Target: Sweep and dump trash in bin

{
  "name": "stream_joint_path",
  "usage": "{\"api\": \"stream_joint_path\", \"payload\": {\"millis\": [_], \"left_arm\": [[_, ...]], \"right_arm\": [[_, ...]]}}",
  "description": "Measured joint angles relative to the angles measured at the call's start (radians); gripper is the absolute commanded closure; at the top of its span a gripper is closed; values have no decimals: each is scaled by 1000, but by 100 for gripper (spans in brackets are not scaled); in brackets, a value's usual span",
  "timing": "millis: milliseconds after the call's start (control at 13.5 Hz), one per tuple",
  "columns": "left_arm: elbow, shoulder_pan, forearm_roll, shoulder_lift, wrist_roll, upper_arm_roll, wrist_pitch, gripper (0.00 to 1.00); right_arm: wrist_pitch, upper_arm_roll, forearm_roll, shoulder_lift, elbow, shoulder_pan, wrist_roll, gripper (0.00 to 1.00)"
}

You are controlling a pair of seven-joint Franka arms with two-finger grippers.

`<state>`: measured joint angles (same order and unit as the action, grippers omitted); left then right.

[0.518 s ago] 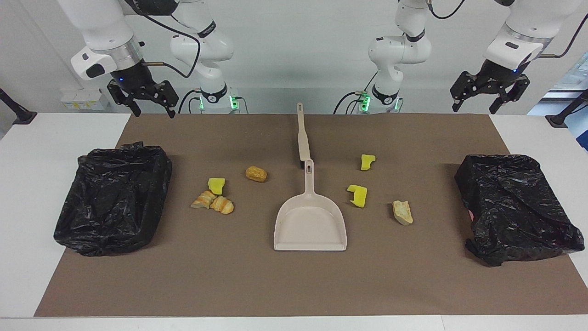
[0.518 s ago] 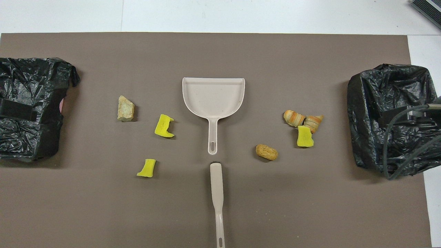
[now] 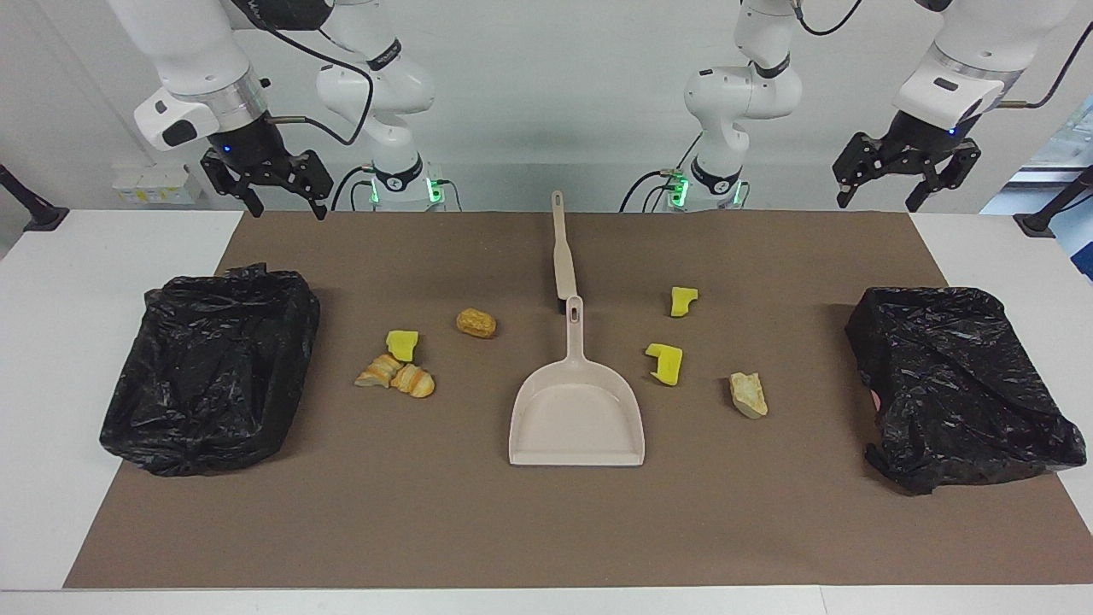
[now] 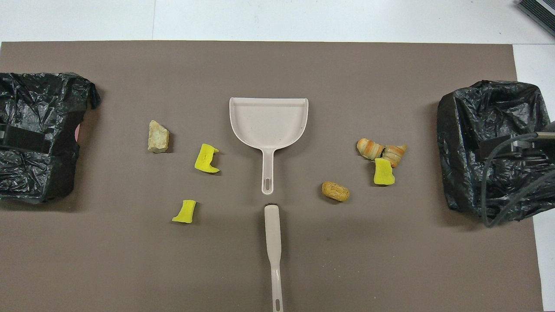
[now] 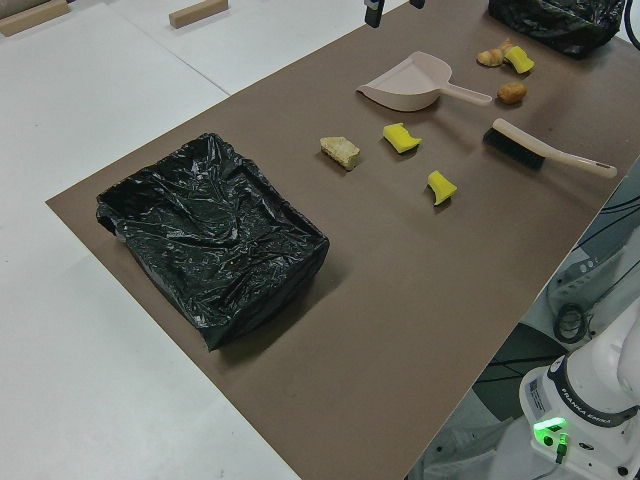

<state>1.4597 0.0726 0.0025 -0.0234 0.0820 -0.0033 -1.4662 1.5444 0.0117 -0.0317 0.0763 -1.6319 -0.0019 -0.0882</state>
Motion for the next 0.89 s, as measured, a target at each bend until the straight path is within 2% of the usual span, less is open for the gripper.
{"api": "stream_joint_path", "payload": {"millis": [370, 666, 888], "left_arm": [[32, 24, -2, -17, -1, -9, 0, 0], [142, 87, -10, -80, -3, -15, -29, 0], [242, 173, -29, -112, -58, -20, -76, 0]], "right_arm": [[0, -7, 0, 2, -2, 1, 0, 0], [0, -11, 0, 4, -13, 1, 0, 0], [0, -12, 0, 4, -32, 7, 2, 0]]}}
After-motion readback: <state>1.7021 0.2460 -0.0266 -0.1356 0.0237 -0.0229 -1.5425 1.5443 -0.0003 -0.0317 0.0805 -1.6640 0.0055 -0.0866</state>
